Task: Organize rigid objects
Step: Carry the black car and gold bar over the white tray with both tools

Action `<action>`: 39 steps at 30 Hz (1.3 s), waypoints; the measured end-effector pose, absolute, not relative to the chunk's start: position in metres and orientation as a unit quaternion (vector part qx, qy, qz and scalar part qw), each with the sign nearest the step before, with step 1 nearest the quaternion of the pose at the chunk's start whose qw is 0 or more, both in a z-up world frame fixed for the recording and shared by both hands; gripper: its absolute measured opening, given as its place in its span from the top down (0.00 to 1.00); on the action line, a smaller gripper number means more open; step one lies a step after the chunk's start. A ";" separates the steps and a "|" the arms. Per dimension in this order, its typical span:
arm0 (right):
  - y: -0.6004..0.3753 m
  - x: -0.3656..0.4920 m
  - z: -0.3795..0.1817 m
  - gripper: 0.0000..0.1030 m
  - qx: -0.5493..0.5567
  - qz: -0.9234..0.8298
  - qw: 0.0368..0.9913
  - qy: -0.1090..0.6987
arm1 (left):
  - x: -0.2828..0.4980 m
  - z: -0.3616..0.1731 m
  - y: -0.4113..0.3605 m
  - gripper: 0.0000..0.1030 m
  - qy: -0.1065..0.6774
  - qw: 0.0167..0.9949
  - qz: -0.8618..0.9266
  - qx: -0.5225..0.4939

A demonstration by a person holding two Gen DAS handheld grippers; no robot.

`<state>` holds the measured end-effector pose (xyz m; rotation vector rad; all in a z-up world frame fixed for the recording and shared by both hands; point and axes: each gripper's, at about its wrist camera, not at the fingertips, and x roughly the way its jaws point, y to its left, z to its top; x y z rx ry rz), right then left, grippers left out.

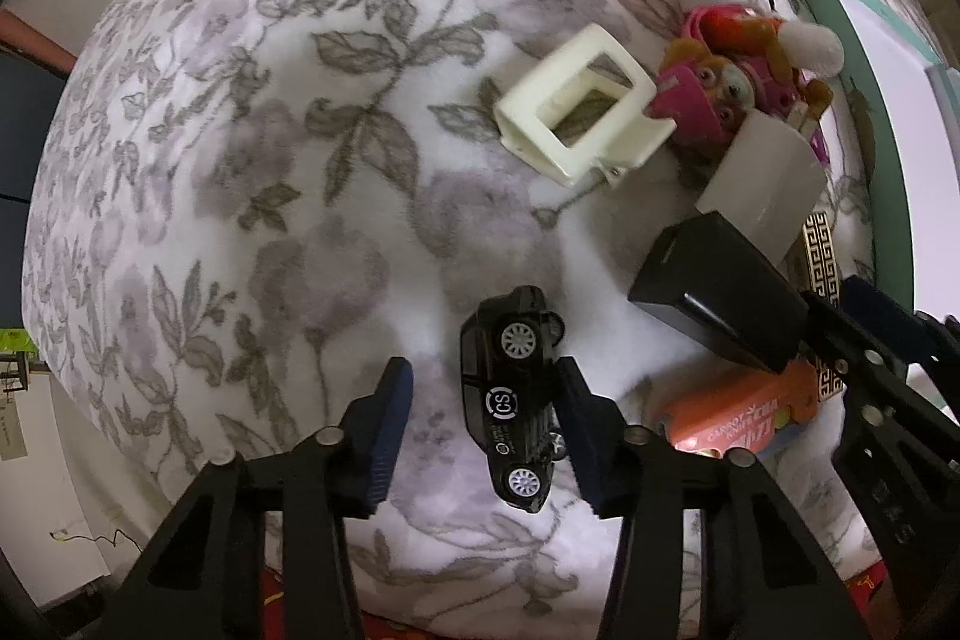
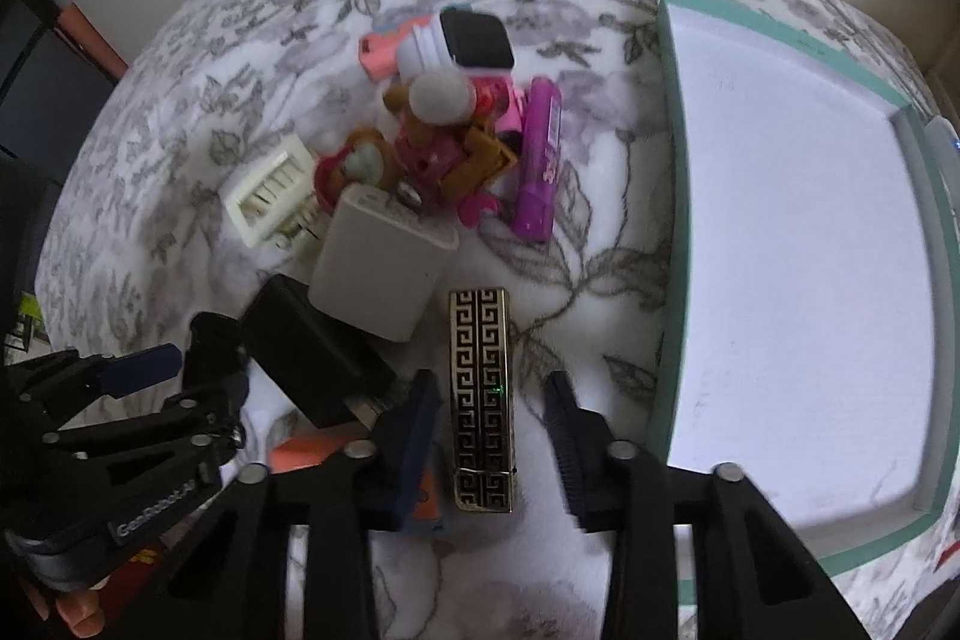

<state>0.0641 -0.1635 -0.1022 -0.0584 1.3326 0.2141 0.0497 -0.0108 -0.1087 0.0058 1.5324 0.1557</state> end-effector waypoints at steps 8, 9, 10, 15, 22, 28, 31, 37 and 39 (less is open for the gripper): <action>-0.154 0.064 -0.106 0.76 -0.057 0.091 0.790 0.604 | 0.052 -0.120 -0.023 0.70 0.695 0.717 0.052 0.000; -0.153 0.064 -0.105 0.79 -0.058 0.091 0.791 0.603 | 0.051 -0.118 -0.025 0.70 0.695 0.717 0.053 0.001; -0.153 0.065 -0.105 0.79 -0.056 0.091 0.791 0.603 | 0.051 -0.117 -0.026 0.70 0.694 0.718 0.054 0.000; -0.159 0.062 -0.101 0.79 -0.038 0.094 0.791 0.603 | 0.048 -0.104 -0.023 0.71 0.682 0.728 0.069 -0.009; -0.177 0.059 -0.078 0.79 -0.010 0.101 0.803 0.588 | 0.047 -0.075 -0.022 0.71 0.647 0.758 0.075 -0.034; -0.210 0.074 -0.053 0.79 0.024 0.073 0.818 0.570 | 0.067 -0.043 -0.050 0.71 0.628 0.776 0.044 -0.037; -0.236 0.080 -0.045 0.79 0.043 0.049 0.826 0.560 | 0.086 -0.033 -0.079 0.71 0.622 0.782 0.019 -0.025; -0.291 0.095 -0.041 0.79 0.064 -0.015 0.829 0.555 | 0.118 -0.025 -0.139 0.71 0.616 0.787 -0.039 -0.012; -0.310 0.102 -0.042 0.79 0.076 -0.036 0.828 0.554 | 0.128 -0.026 -0.161 0.71 0.616 0.786 -0.054 -0.006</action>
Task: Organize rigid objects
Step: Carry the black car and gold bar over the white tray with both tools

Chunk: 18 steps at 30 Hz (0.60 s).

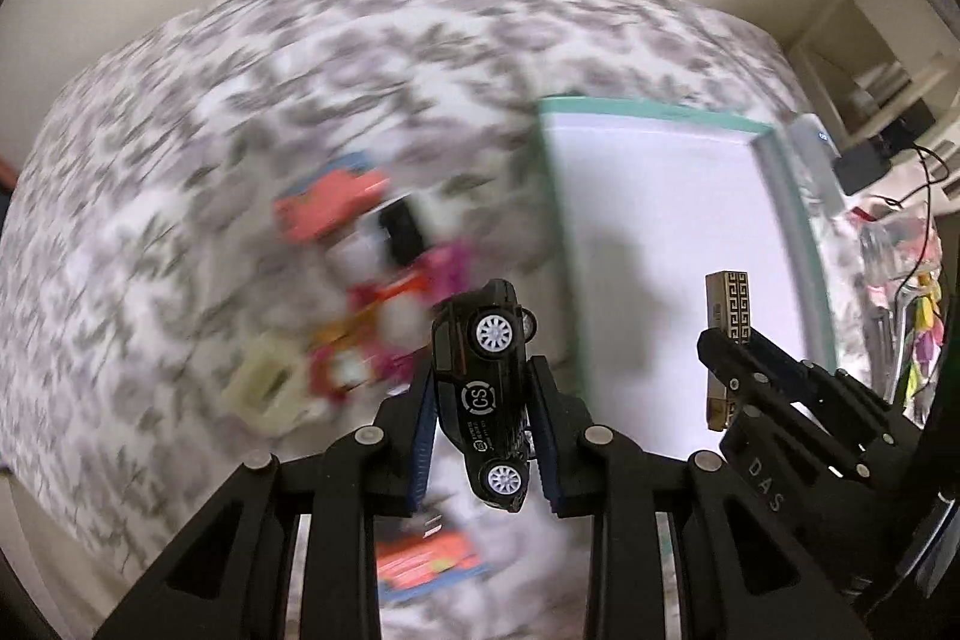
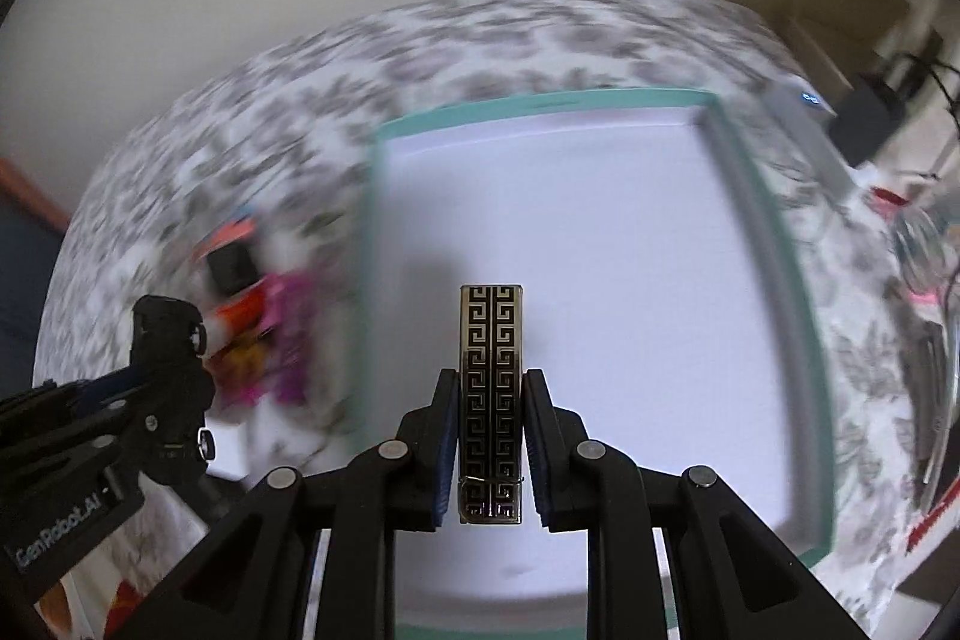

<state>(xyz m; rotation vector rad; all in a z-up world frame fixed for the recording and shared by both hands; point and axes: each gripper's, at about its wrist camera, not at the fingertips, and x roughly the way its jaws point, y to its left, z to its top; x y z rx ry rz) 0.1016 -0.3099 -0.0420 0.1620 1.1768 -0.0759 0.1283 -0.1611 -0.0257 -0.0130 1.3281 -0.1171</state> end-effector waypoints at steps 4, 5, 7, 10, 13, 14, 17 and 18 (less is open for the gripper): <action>-0.348 0.106 -0.047 0.79 0.087 -0.079 0.825 0.553 | 0.146 -0.036 -0.193 0.71 0.620 0.780 -0.081 0.004; -0.358 0.107 -0.049 0.79 0.091 -0.090 0.823 0.553 | 0.148 -0.038 -0.201 0.71 0.621 0.779 -0.087 0.007; -0.375 0.109 -0.053 0.79 0.098 -0.103 0.819 0.556 | 0.155 -0.044 -0.218 0.71 0.621 0.778 -0.096 0.015; -0.392 0.108 -0.061 0.79 0.107 -0.118 0.811 0.563 | 0.162 -0.054 -0.235 0.71 0.623 0.775 -0.105 0.019; -0.400 0.107 -0.068 0.79 0.110 -0.125 0.806 0.568 | 0.167 -0.062 -0.251 0.71 0.626 0.772 -0.107 0.025; -0.401 0.108 -0.070 0.79 0.110 -0.126 0.805 0.569 | 0.168 -0.064 -0.255 0.71 0.626 0.772 -0.108 0.028; -0.401 0.107 -0.075 0.79 0.109 -0.124 0.804 0.572 | 0.170 -0.071 -0.262 0.70 0.627 0.770 -0.107 0.034; -0.401 0.108 -0.076 0.79 0.110 -0.123 0.804 0.572 | 0.170 -0.073 -0.263 0.70 0.628 0.770 -0.107 0.034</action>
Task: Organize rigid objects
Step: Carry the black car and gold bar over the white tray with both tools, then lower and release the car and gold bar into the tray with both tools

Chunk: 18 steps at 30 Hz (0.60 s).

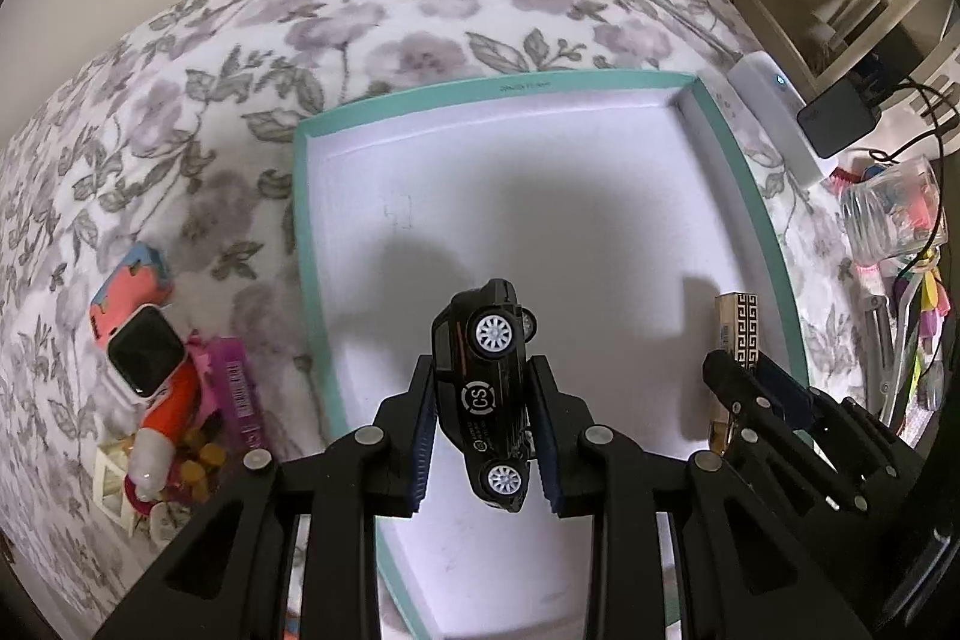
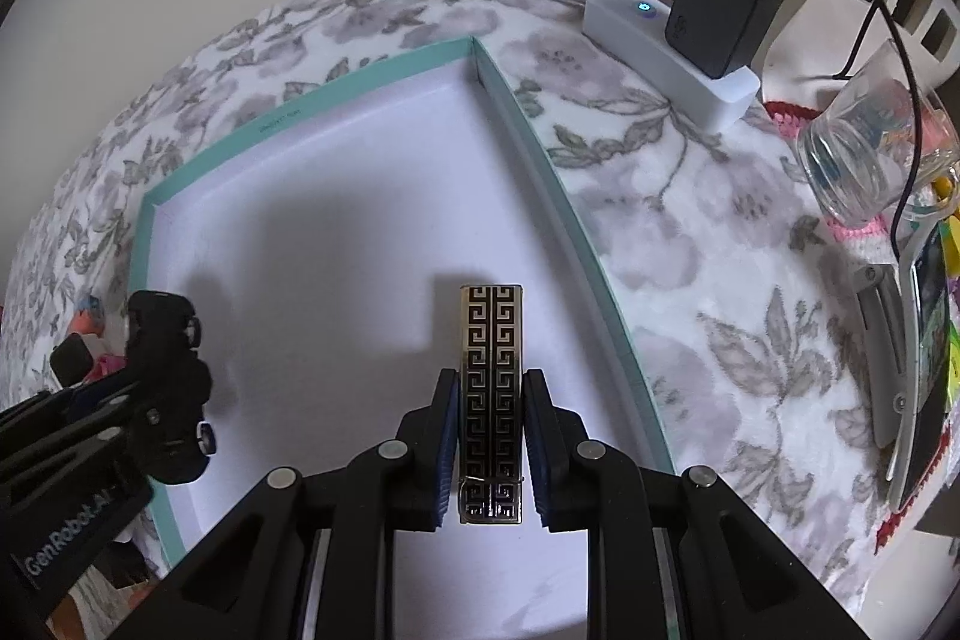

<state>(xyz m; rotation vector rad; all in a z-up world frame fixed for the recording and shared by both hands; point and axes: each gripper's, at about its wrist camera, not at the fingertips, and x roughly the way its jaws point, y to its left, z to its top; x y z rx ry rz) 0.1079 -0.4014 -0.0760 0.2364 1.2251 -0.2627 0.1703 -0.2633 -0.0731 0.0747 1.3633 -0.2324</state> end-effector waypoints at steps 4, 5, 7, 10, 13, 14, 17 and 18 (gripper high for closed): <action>-0.401 0.106 -0.076 0.79 0.108 -0.121 0.804 0.572 | 0.170 -0.078 -0.266 0.70 0.631 0.768 -0.102 0.042; -0.401 0.108 -0.077 0.79 0.108 -0.119 0.804 0.573 | 0.169 -0.078 -0.266 0.70 0.631 0.768 -0.101 0.043; -0.400 0.109 -0.078 0.79 0.108 -0.118 0.802 0.575 | 0.167 -0.078 -0.264 0.70 0.633 0.767 -0.100 0.041; -0.399 0.107 -0.078 0.78 0.105 -0.113 0.803 0.576 | 0.168 -0.078 -0.263 0.70 0.633 0.767 -0.098 0.037; -0.398 0.106 -0.077 0.78 0.102 -0.111 0.805 0.574 | 0.164 -0.073 -0.260 0.63 0.629 0.770 -0.101 0.034; -0.397 0.106 -0.076 0.77 0.101 -0.111 0.805 0.574 | 0.163 -0.071 -0.259 0.59 0.628 0.771 -0.102 0.032; -0.395 0.102 -0.071 0.77 0.095 -0.111 0.811 0.567 | 0.160 -0.065 -0.255 0.57 0.625 0.774 -0.100 0.028; -0.393 0.101 -0.069 0.77 0.090 -0.110 0.813 0.564 | 0.159 -0.063 -0.253 0.56 0.624 0.774 -0.099 0.027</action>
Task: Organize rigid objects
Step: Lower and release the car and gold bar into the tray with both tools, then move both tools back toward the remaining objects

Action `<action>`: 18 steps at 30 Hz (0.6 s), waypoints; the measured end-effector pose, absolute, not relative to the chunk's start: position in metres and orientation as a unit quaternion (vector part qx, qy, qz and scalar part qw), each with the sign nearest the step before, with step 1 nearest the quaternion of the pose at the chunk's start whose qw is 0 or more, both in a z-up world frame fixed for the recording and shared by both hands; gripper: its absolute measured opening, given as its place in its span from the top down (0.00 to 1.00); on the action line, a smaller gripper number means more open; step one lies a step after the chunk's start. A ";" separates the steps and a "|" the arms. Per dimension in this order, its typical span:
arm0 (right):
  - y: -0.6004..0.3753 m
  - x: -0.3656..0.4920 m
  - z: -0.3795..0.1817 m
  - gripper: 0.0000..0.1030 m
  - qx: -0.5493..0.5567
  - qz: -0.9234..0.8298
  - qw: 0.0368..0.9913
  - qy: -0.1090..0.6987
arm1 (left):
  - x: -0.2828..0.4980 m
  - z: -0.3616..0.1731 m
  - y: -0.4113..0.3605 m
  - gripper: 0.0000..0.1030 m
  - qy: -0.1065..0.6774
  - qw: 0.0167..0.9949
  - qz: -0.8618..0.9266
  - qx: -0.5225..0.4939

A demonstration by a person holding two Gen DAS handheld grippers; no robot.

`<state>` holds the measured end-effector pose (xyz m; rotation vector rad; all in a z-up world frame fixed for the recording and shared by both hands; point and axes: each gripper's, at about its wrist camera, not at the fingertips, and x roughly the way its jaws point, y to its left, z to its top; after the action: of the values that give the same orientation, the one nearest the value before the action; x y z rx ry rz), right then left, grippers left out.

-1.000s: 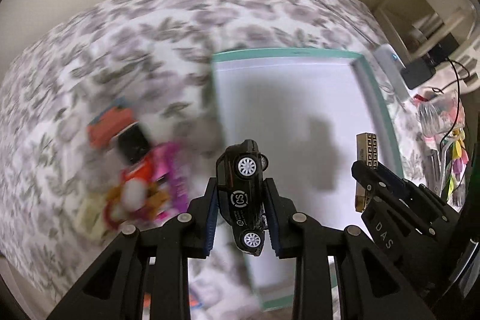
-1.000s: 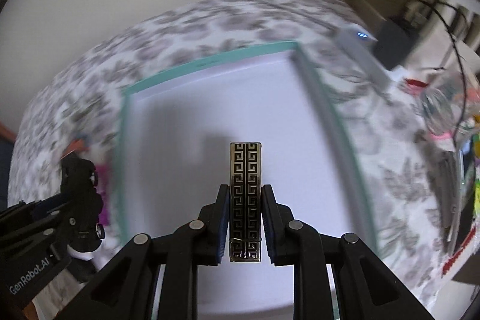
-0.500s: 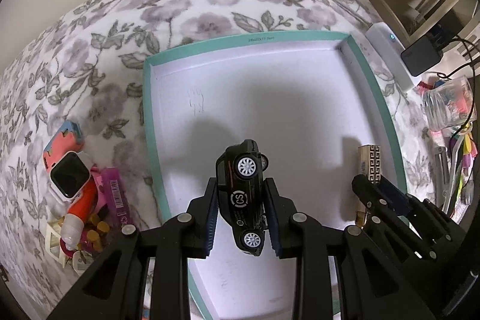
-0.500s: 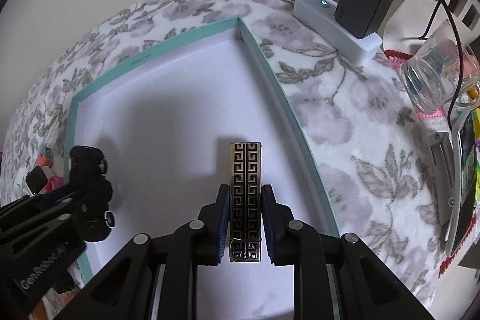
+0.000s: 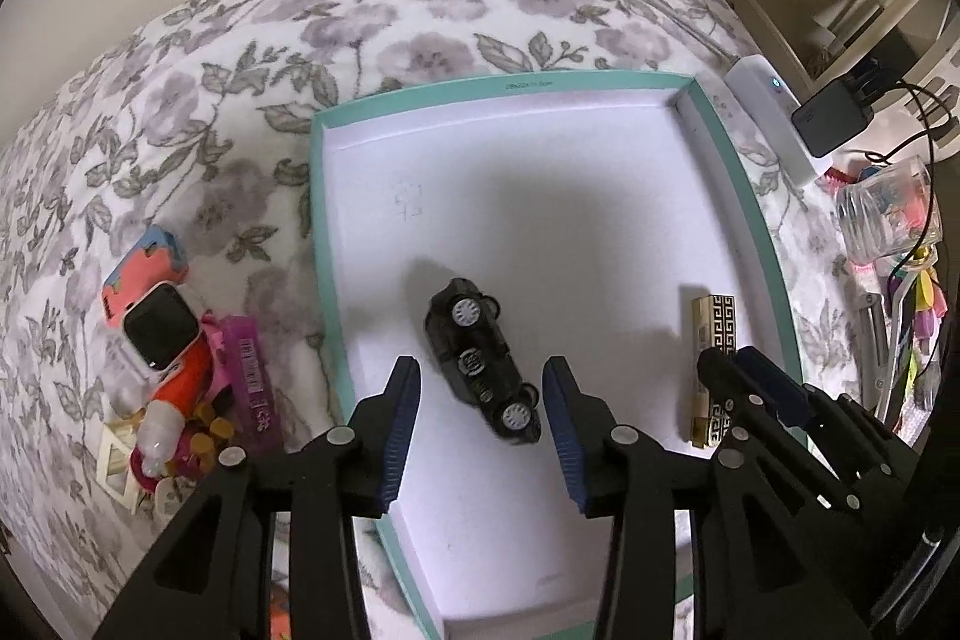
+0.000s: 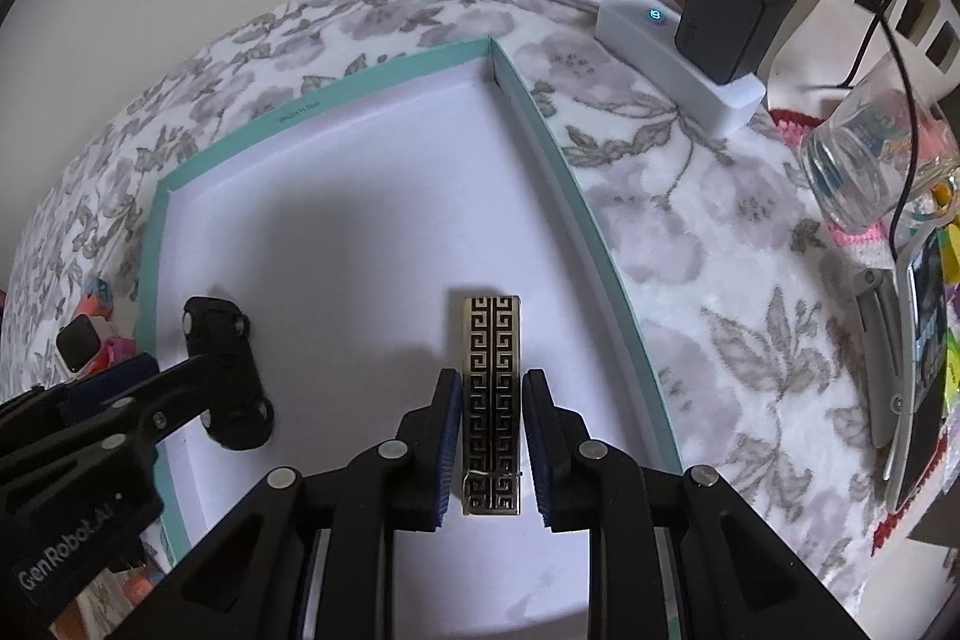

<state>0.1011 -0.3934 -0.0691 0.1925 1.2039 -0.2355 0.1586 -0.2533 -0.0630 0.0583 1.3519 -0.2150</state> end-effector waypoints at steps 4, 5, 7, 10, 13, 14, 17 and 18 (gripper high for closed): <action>-0.388 0.096 -0.066 0.75 0.084 -0.107 0.817 0.561 | 0.151 -0.052 -0.241 0.42 0.616 0.782 -0.093 0.020; -0.387 0.094 -0.065 0.75 0.085 -0.105 0.816 0.562 | 0.149 -0.049 -0.236 0.39 0.613 0.785 -0.090 0.018; -0.384 0.091 -0.064 0.66 0.082 -0.103 0.817 0.561 | 0.145 -0.044 -0.227 0.36 0.609 0.789 -0.085 0.014; -0.379 0.084 -0.061 0.52 0.076 -0.100 0.821 0.556 | 0.138 -0.037 -0.210 0.22 0.599 0.798 -0.071 0.008; -0.374 0.079 -0.057 0.35 0.083 -0.095 0.826 0.549 | 0.130 -0.033 -0.192 0.16 0.589 0.806 -0.057 0.003; -0.373 0.078 -0.056 0.34 0.087 -0.093 0.827 0.547 | 0.127 -0.032 -0.186 0.14 0.586 0.808 -0.053 0.003; -0.369 0.072 -0.053 0.30 0.100 -0.088 0.828 0.544 | 0.118 -0.030 -0.172 0.13 0.578 0.815 -0.040 0.007; -0.368 0.071 -0.053 0.27 0.101 -0.088 0.829 0.543 | 0.115 -0.030 -0.167 0.12 0.576 0.817 -0.038 0.005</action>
<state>0.0708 -0.3680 -0.0526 0.2143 1.1519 -0.1859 0.1147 -0.1673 -0.0297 0.0113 1.2277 -0.0803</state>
